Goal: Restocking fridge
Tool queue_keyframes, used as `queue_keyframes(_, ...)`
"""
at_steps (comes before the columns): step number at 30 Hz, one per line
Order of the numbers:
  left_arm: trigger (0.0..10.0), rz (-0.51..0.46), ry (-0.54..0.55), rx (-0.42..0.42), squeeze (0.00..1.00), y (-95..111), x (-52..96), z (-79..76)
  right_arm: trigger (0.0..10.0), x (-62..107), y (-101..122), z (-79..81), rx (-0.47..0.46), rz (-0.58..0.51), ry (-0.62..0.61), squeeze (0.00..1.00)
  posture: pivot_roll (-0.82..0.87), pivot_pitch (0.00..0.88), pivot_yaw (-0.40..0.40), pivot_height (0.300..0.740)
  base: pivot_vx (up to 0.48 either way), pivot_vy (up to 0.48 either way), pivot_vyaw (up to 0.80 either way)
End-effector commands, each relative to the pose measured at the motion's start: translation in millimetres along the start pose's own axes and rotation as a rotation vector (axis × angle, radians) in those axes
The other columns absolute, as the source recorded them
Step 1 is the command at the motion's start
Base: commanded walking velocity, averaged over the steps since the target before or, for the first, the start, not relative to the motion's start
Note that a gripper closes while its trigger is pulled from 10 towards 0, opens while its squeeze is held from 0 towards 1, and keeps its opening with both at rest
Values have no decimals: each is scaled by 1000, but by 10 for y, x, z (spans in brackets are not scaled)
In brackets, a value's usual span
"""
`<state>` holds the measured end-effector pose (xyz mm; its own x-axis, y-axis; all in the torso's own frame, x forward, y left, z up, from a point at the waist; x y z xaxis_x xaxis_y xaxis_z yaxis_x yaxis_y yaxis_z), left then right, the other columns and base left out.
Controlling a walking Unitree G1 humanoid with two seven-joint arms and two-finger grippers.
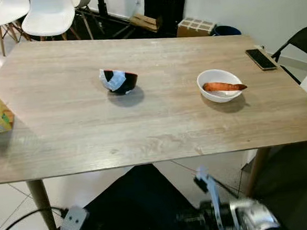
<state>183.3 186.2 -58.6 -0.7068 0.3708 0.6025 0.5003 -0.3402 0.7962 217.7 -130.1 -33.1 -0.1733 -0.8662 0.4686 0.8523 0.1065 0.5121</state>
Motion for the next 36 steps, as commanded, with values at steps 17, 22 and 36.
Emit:
queue_keyframes(17,10000,260,565,397,0,-919,0,438,10000,55,-26,-863,-62,-311,-752,0,-55,122,-75,740,0,0,0)
queue_keyframes(22,10000,355,595,337,0,-1064,69,418,10000,-36,-124,-896,-114,-325,-857,0,-49,113,-76,740,0,0,0)
queue_keyframes(36,10000,346,582,386,0,-1024,-94,202,10000,-69,-283,-910,-119,-287,-901,0,-38,109,-87,740,0,0,0)
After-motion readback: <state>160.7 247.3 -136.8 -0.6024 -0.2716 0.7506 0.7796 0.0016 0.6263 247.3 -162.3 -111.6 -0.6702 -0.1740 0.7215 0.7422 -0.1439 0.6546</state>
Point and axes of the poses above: a point about 5 cm out from each wrist's last joint towards the gripper, its own x axis pointing back from the gripper into the wrist, its own y axis along the axis of the wrist's last joint, z = x × y, the point moved 6 cm from there along -x, pointing out of the wrist towards the gripper, and after that the axes turned 10 degrees about -x, right-handed, at the moved point
